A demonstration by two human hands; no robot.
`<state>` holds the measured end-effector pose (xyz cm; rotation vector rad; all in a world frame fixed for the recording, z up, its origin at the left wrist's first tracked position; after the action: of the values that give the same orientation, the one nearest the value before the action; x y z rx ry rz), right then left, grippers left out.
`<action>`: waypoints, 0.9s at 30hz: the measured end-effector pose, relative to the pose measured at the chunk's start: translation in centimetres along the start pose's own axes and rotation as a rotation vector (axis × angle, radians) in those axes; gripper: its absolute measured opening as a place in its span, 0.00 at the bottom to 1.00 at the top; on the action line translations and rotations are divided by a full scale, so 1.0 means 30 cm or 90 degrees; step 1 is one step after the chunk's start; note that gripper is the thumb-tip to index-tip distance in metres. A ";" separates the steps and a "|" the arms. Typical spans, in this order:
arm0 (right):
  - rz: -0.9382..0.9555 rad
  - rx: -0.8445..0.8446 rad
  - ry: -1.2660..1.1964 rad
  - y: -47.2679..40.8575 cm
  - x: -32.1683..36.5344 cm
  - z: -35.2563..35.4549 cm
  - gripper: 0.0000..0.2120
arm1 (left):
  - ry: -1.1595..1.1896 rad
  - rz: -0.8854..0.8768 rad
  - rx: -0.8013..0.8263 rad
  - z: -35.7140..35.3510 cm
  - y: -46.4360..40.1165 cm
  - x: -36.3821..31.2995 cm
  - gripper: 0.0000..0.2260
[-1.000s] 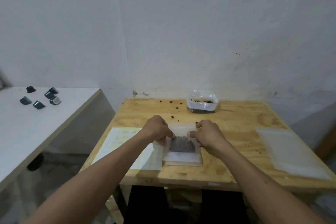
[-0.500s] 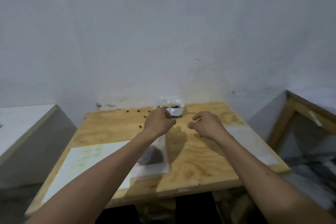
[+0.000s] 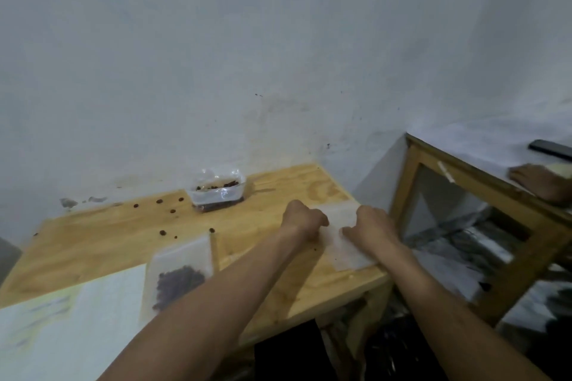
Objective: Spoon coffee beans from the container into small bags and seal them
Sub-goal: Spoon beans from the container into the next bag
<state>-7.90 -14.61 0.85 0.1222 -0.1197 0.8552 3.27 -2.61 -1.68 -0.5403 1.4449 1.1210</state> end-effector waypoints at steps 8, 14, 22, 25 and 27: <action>-0.057 0.025 -0.187 -0.037 -0.033 0.064 0.30 | 0.171 -0.018 -0.023 0.028 -0.003 0.008 0.08; 0.036 -0.030 -0.341 -0.078 0.098 0.186 0.15 | 0.258 -0.119 -0.038 0.199 0.058 -0.136 0.03; 0.166 -0.057 -0.445 -0.049 0.449 0.295 0.25 | 0.215 -0.341 -0.144 0.562 0.155 -0.299 0.02; 0.169 0.079 -0.611 -0.016 0.589 0.334 0.24 | 0.147 -0.409 -0.167 0.658 0.189 -0.324 0.01; 0.160 0.130 -0.635 -0.020 0.661 0.339 0.22 | 0.108 -0.444 -0.187 0.708 0.204 -0.324 0.01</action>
<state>4.87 -1.83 13.90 0.7341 -0.9990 0.9893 10.79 15.70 12.18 -1.2587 1.0896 0.7289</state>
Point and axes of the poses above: each hand's wrist, its own y-axis away from the middle knuckle, its own z-axis out of the back of the hand, x = y × z, the point moved 5 cm from there along -y, towards the middle knuckle, and after that the axes turned 11 degrees about y, right-handed, at the moved point
